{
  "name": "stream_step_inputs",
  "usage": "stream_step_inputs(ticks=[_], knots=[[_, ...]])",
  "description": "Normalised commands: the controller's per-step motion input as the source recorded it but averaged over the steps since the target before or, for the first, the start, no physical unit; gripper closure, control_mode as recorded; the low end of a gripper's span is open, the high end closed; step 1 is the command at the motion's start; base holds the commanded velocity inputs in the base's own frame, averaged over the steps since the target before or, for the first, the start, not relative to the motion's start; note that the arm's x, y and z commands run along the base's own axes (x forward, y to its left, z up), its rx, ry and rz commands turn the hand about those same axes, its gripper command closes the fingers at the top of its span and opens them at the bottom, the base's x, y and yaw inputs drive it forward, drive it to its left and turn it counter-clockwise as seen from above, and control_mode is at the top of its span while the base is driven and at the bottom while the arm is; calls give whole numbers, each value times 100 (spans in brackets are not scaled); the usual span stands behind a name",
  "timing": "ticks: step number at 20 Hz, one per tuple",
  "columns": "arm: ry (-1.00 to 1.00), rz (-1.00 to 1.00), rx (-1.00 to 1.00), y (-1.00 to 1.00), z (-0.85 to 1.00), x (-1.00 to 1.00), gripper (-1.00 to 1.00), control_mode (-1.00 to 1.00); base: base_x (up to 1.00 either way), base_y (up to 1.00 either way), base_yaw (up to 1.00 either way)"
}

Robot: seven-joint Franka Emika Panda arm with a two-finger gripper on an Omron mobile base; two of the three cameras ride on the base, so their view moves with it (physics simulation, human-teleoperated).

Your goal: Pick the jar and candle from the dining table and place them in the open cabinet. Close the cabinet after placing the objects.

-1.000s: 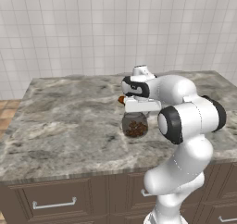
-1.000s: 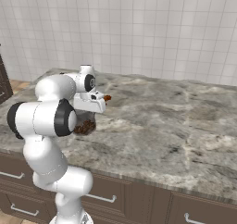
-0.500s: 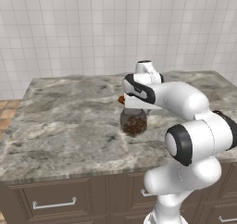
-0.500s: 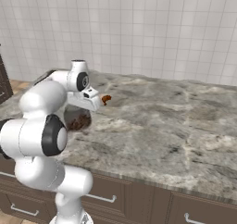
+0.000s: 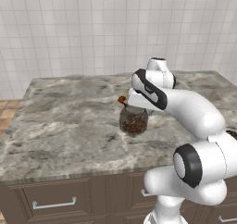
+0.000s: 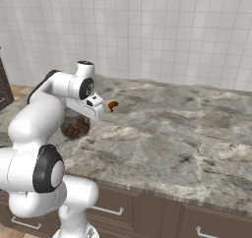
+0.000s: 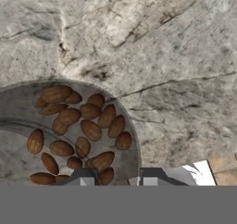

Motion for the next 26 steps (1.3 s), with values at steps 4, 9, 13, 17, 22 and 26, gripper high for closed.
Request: stream_step_inputs(ticks=[4,9,13,17,22,26], knots=[[-3,0,8,1,20,-33,100,-100,0,0,0],[-2,0,1,0,20,-34,100,-100,0,0,0],[-5,0,0,-3,18,-37,100,-100,0,0,0],[-7,0,0,-14,19,-26,100,-100,0,0,0],[-10,-1,9,-27,10,-25,100,-100,0,0,0],[-15,0,14,-27,10,-26,100,-100,0,0,0]])
